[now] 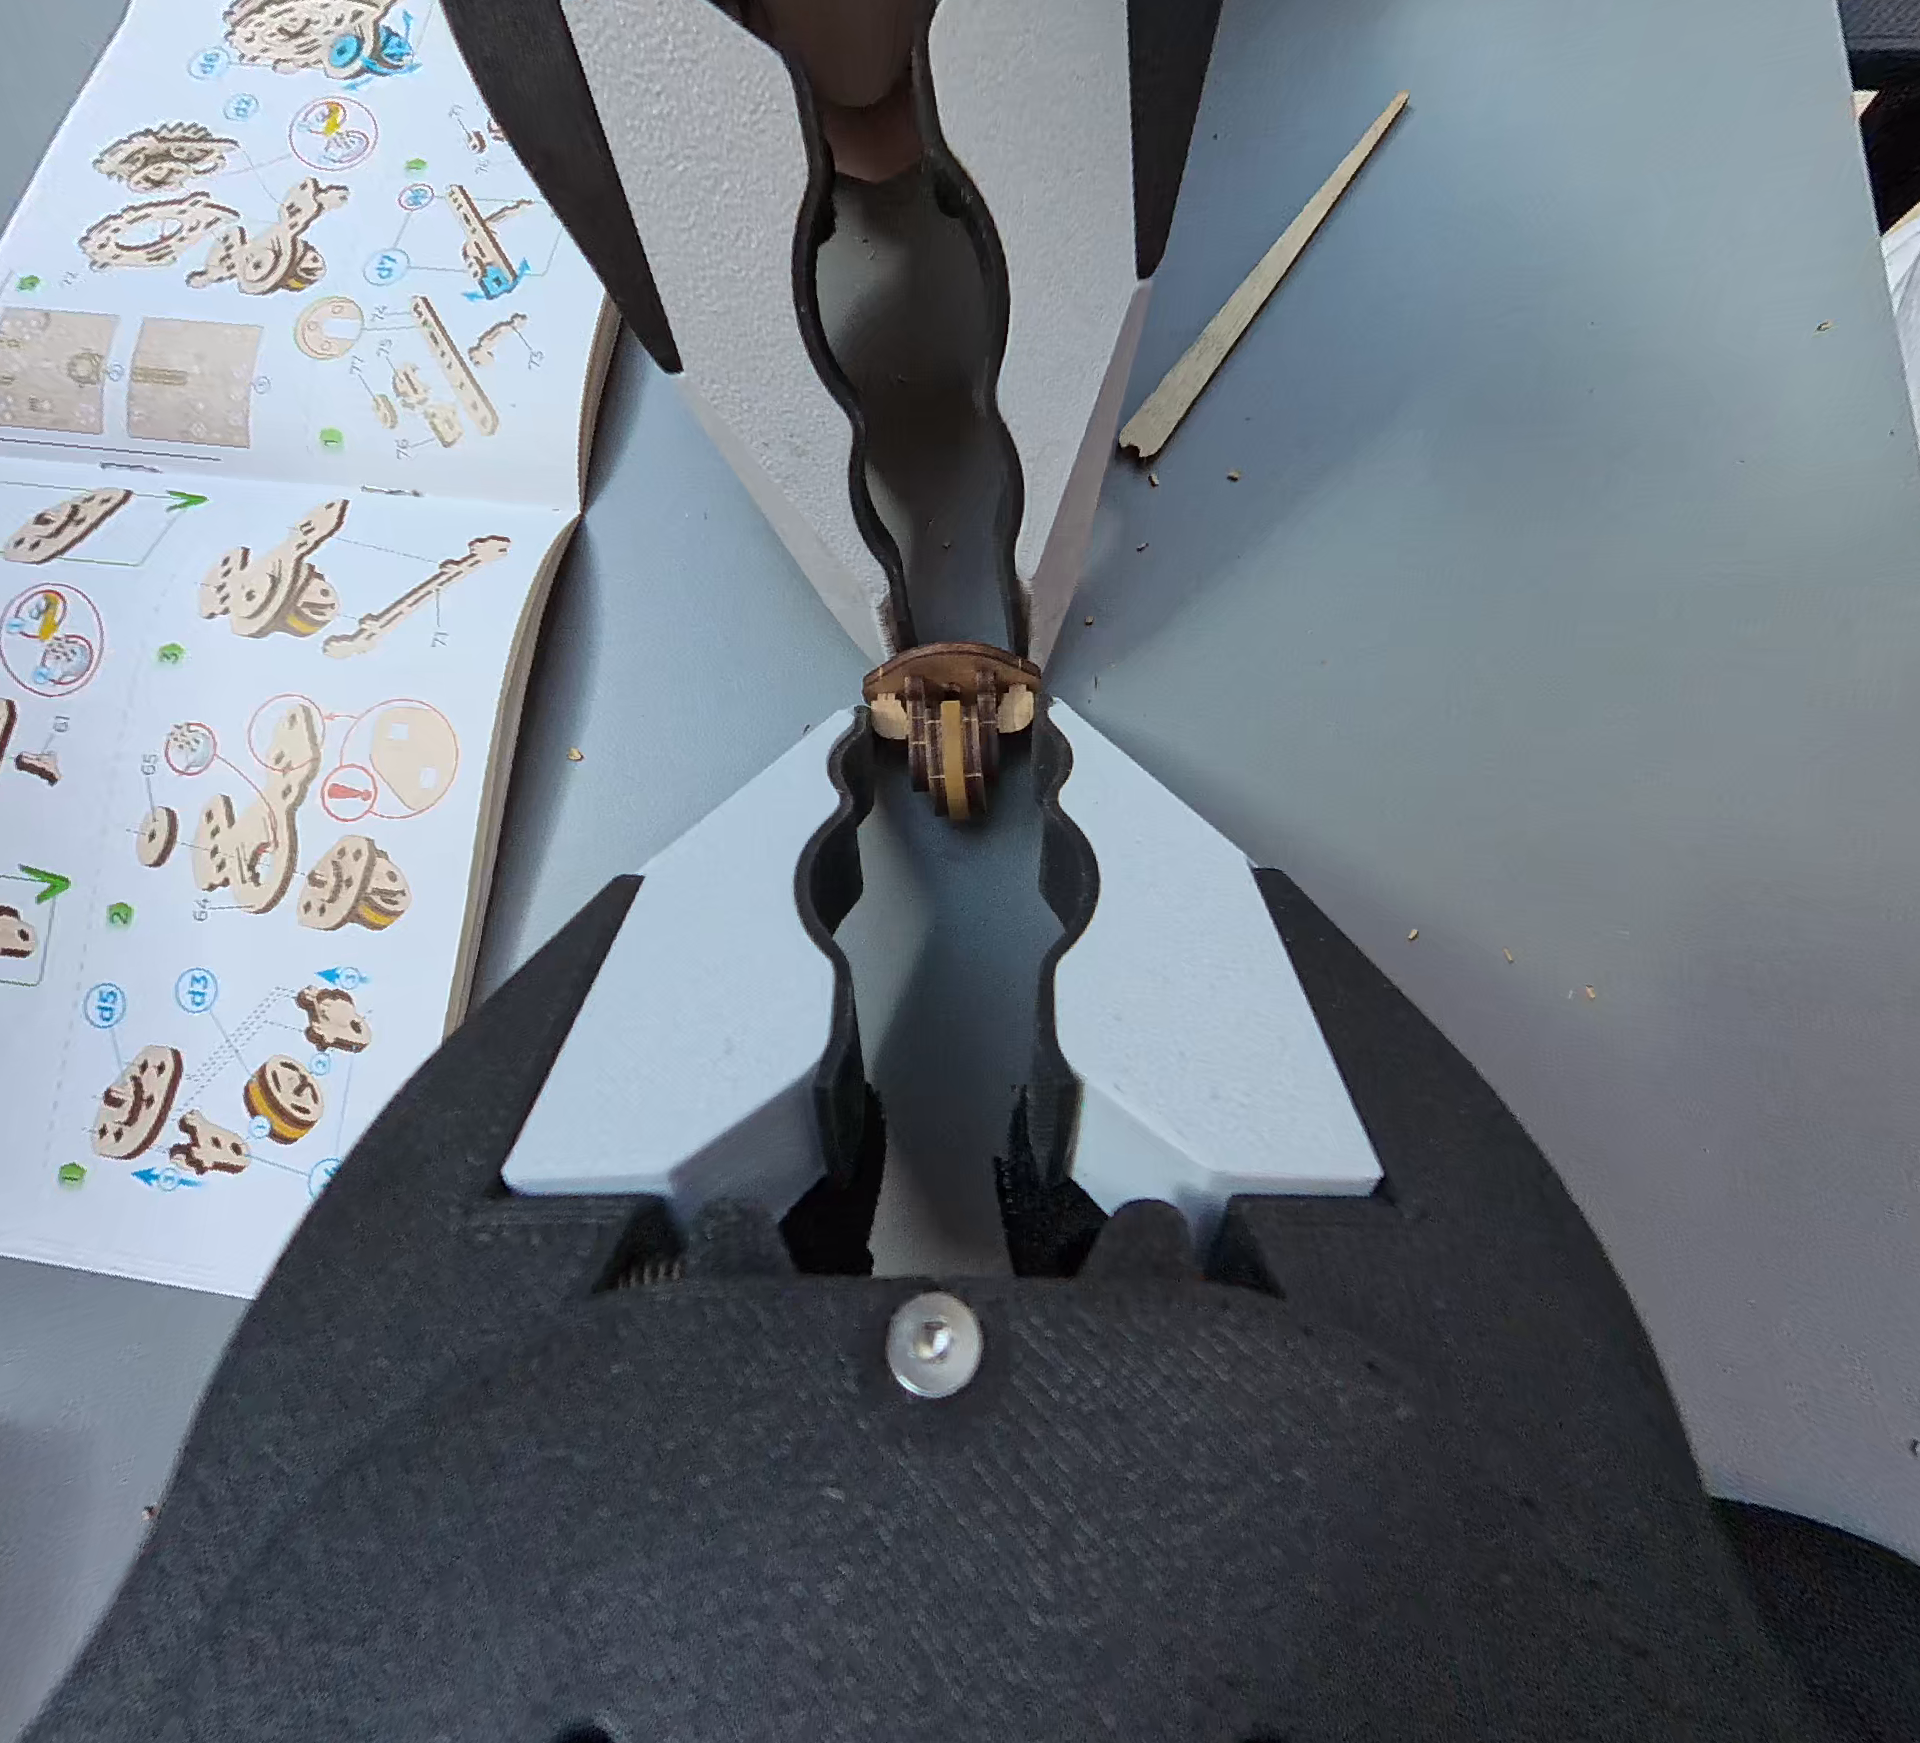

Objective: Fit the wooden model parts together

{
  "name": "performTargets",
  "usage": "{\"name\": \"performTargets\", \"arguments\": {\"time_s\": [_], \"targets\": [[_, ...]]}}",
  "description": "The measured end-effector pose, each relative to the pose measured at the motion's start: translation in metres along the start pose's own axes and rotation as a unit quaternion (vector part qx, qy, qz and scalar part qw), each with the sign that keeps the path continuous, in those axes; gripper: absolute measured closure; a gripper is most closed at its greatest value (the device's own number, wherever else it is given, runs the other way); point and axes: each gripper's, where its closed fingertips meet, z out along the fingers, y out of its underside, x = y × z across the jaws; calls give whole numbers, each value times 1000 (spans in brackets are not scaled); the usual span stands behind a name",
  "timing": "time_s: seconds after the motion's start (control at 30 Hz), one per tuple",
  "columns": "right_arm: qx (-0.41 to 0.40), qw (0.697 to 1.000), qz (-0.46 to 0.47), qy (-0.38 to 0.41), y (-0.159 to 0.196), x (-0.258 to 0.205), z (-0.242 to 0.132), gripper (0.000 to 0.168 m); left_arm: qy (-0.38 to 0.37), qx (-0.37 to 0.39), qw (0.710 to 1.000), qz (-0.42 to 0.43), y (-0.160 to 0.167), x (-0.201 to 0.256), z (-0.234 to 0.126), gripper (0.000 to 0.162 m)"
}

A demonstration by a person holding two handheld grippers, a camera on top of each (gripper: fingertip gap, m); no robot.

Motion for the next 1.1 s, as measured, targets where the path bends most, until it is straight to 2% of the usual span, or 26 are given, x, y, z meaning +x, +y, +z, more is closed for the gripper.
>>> {"name": "performTargets", "arguments": {"time_s": [0.2,0.33,0.43,0.63,1.1], "targets": [[-1,1000,0,2,1,1,-1,154,-6,-1,1000,8,1,-1,-2,134],[-5,1000,-3,5,2,0,-1,153,4,9,1000,3,-1,0,-6,123],[-5,1000,-5,6,2,0,-1,153,4,-2,1000,2,3,-2,-10,126],[-5,1000,-8,5,1,0,0,154,6,-3,1000,10,8,-6,-11,142],[-27,1000,-1,12,-2,1,2,157,17,-8,1000,9,7,-1,-7,148]]}}
